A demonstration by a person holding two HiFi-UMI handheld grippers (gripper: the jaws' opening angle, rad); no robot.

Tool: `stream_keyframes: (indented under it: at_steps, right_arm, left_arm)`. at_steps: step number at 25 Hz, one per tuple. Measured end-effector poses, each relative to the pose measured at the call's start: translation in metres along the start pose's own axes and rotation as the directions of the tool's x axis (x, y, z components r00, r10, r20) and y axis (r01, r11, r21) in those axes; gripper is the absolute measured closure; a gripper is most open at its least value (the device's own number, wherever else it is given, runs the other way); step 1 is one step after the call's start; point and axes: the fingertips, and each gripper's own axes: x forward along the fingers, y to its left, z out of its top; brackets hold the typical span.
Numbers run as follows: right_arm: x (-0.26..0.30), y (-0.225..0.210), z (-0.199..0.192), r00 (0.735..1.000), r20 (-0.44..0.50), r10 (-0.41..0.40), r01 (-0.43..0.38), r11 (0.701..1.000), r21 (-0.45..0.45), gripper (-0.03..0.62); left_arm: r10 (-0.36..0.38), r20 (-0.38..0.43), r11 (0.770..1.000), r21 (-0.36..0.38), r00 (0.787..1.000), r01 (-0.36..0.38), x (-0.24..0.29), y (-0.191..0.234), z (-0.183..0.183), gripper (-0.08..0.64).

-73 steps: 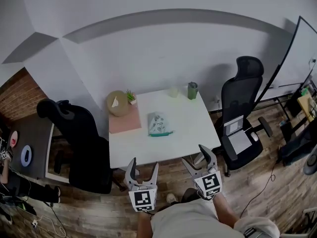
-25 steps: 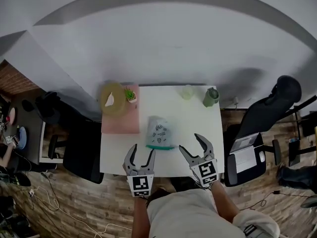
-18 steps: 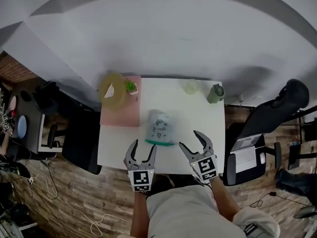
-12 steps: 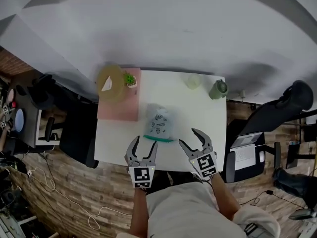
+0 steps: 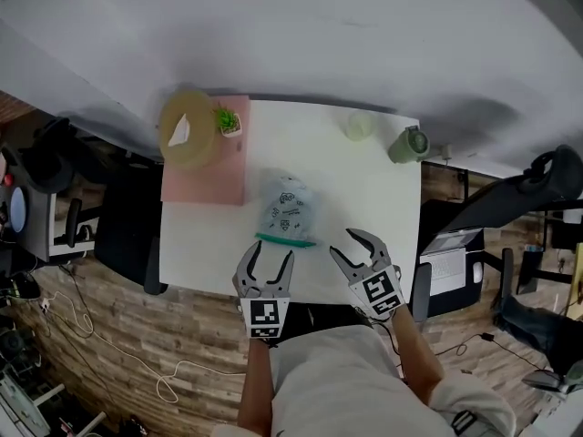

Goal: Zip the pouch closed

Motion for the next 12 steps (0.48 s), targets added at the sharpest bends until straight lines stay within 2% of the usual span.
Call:
stream_keyframes:
  at_steps: [12]
  right_arm:
    - [0.03,0.015,-0.039,0.992,-0.098,0.075,-0.079,0.996,-0.043,0.395]
  left_arm:
    - [-0.106,-0.085,0.994,-0.042,0.991,0.103,0.019,-0.026,-0.049,0.314]
